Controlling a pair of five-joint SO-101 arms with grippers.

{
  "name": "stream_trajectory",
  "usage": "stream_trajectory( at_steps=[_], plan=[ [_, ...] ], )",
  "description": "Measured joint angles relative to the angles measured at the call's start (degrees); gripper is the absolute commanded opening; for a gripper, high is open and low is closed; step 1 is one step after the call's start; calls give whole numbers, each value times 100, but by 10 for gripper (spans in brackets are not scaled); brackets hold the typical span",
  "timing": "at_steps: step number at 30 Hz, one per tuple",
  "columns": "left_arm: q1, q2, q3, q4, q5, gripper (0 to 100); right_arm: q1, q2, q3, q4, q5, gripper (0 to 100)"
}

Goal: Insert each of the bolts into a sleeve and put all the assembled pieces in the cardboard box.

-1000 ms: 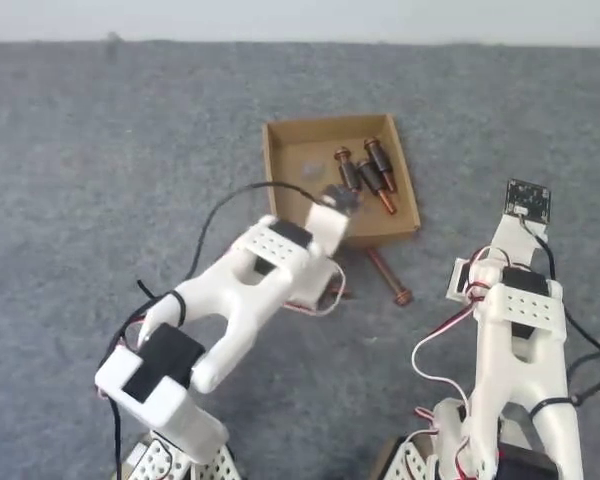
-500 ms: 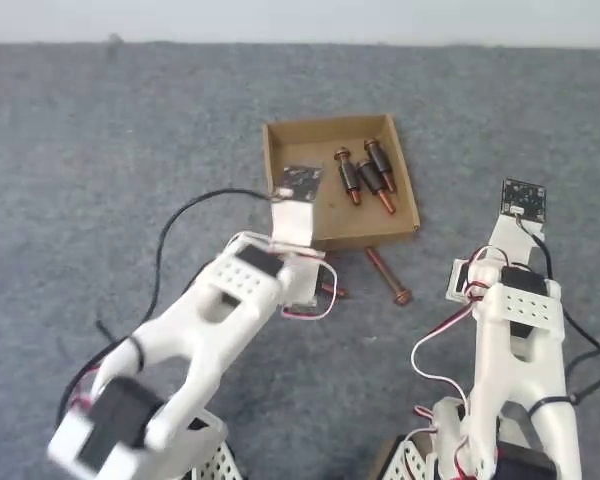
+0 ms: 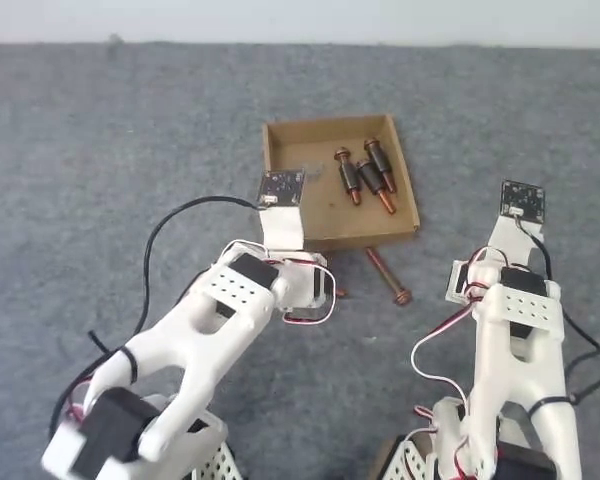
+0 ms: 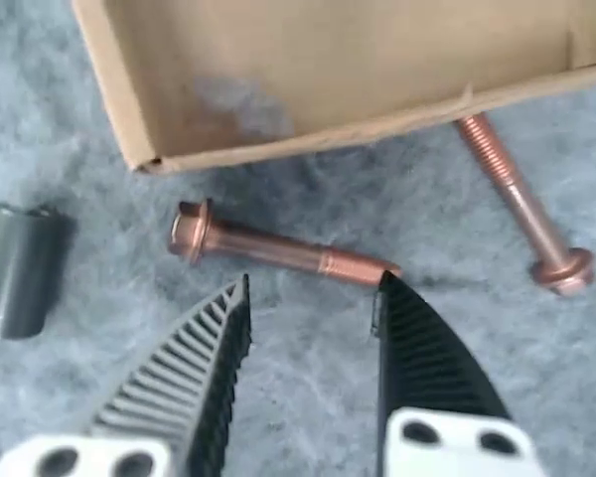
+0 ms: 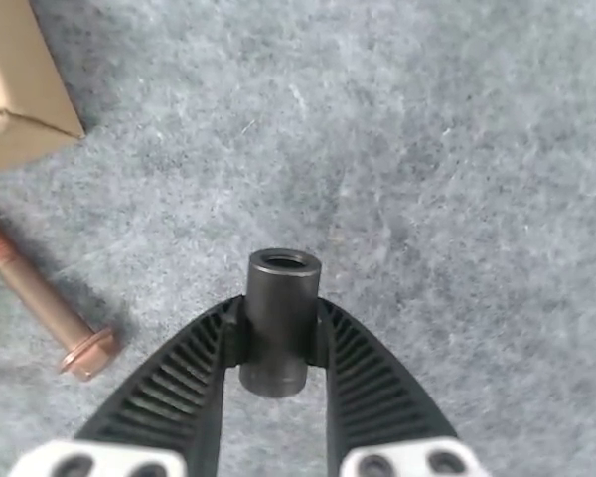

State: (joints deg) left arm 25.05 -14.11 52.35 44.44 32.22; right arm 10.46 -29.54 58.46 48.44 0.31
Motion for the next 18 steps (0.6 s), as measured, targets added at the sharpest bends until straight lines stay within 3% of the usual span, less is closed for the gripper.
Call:
stream_trajectory(
  at_steps=[18],
  plan=[
    [-185, 1582, -1275, 510, 9, 166, -123, 0, 0, 0, 123, 7]
  ],
)
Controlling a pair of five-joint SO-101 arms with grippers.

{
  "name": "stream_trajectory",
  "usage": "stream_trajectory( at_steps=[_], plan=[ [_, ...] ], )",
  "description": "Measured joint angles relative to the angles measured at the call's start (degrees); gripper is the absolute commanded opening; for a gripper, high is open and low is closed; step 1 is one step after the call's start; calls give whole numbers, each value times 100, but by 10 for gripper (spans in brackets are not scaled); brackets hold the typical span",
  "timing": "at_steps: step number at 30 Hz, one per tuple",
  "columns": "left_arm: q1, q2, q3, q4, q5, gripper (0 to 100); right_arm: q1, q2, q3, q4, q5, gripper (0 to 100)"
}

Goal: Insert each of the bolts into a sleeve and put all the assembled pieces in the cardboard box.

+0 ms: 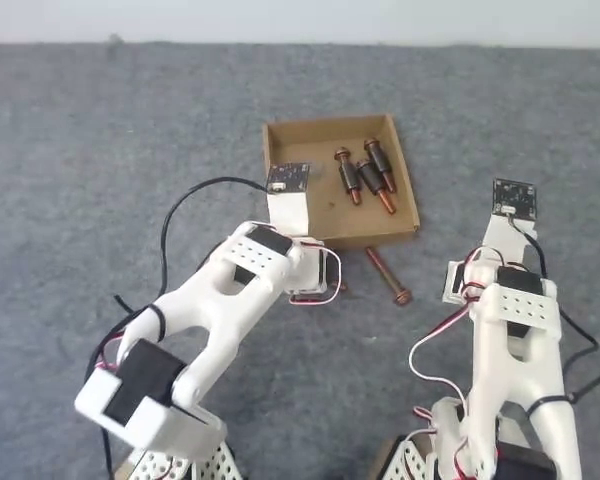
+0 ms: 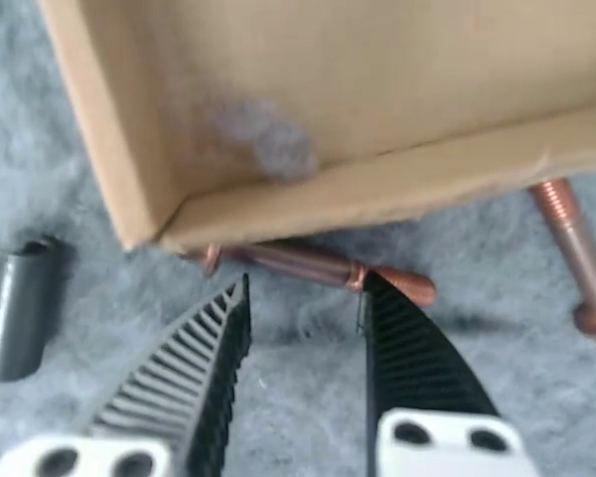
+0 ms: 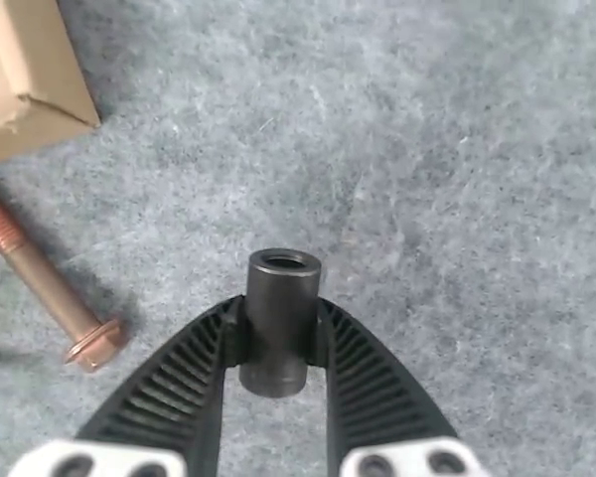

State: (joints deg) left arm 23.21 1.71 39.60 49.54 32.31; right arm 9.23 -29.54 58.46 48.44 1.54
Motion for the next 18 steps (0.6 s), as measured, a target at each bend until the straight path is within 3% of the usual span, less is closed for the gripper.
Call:
stream_trajectory(
  at_steps=[8, 18],
  plan=[
    [-53, 88, -18, -290, 695, 170, -9, 0, 0, 0, 0, 7],
    [-53, 88, -18, -299, 774, 167, -35, 0, 0, 0, 114, 7]
  ],
)
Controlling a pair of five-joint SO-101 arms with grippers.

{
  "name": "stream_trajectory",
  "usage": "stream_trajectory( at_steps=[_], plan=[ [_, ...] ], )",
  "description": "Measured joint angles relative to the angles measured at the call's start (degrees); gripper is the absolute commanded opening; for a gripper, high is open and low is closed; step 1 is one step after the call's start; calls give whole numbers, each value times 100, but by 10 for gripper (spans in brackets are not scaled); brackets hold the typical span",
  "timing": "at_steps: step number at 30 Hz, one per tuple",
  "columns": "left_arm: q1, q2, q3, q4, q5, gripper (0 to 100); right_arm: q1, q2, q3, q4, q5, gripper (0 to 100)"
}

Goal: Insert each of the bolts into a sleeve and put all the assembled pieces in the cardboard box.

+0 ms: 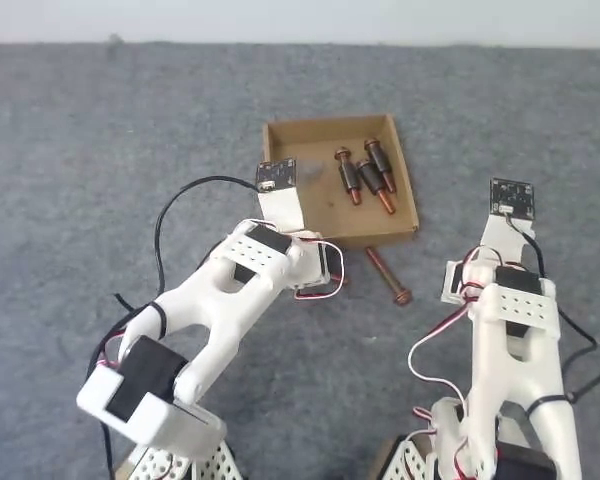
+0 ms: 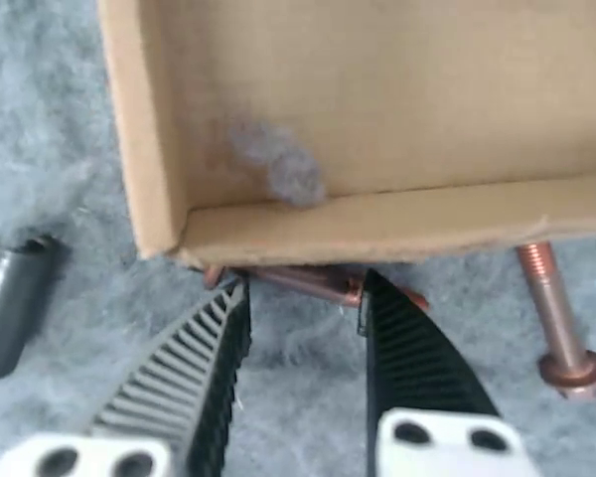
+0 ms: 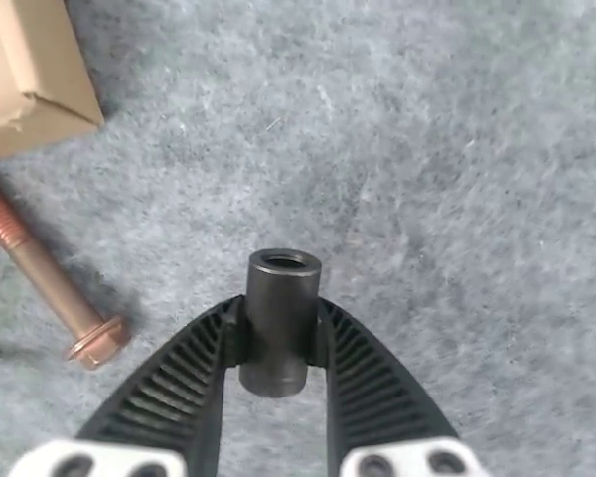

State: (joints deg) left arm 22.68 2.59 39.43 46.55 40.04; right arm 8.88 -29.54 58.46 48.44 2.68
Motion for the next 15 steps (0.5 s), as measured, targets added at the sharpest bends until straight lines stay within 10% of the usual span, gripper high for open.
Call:
stream_trajectory(
  at_steps=[15],
  plan=[
    [-9, 9, 9, -299, 738, 170, -18, 0, 149, -202, 97, 7]
  ],
)
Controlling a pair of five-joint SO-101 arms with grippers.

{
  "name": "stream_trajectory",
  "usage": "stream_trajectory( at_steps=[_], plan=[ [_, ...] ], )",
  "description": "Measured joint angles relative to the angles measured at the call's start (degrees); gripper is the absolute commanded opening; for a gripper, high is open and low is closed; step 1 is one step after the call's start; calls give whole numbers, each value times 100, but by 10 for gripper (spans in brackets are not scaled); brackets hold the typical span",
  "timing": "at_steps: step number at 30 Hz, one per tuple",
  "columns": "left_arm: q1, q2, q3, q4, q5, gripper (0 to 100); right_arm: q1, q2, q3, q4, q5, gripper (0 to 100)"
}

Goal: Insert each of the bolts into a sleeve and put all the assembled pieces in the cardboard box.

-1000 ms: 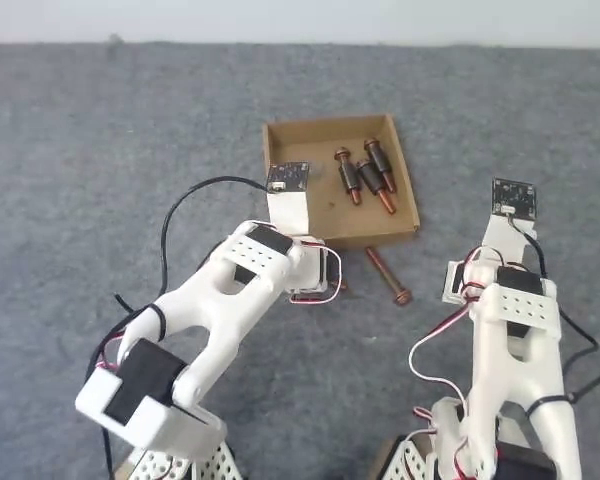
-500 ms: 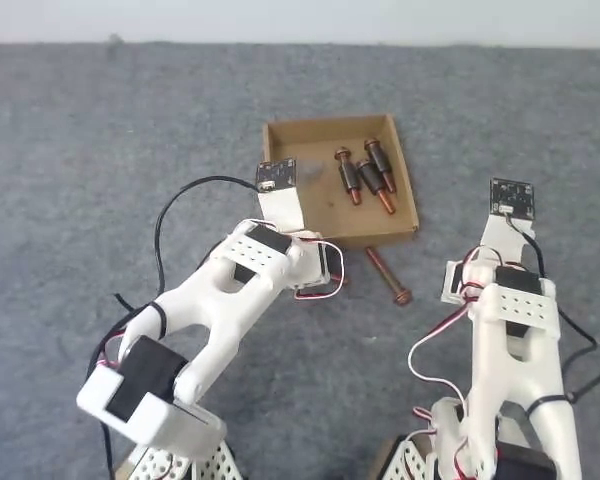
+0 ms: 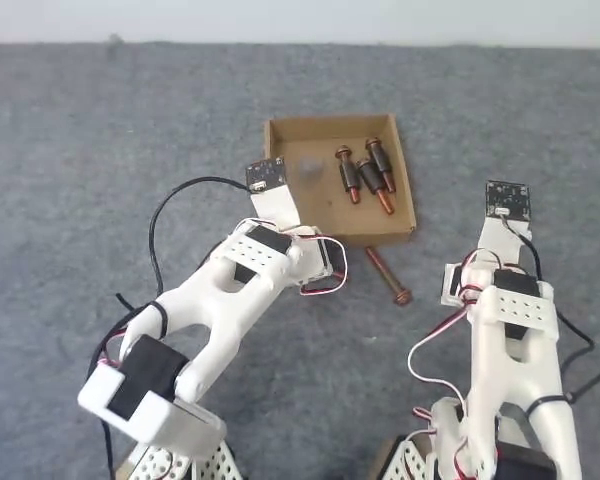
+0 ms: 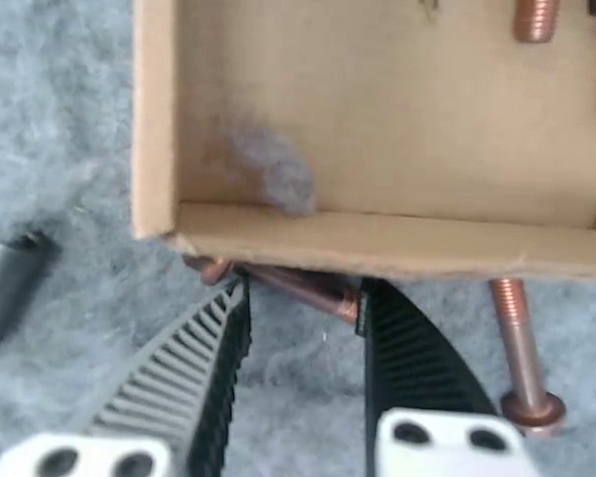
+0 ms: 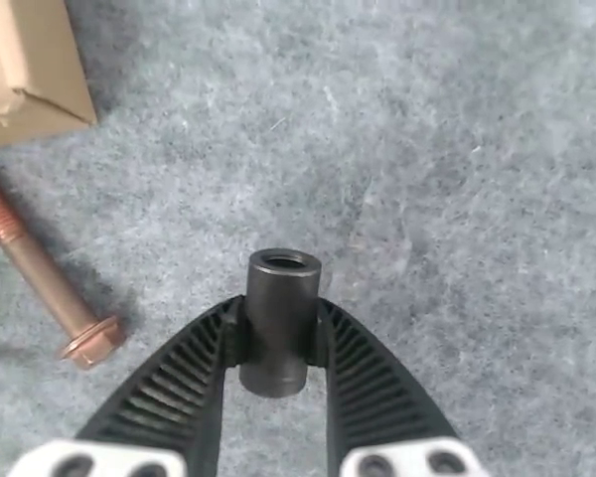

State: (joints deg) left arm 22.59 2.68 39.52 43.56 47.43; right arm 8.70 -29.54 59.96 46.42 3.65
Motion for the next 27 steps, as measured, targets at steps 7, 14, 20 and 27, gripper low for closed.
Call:
stream_trajectory(
  at_steps=[7, 14, 20, 27],
  plan=[
    [-9, 0, 0, 62, 220, 236, 0, 0, 0, 0, 0, 7],
    [-158, 26, -211, 668, 695, 355, 0, 0, 0, 0, 0, 7],
    [-167, 26, -211, 695, 738, 153, -123, 0, 0, 0, 0, 7],
    [-167, 18, -229, 651, 659, 17, -105, 0, 0, 0, 0, 7]
  ],
)
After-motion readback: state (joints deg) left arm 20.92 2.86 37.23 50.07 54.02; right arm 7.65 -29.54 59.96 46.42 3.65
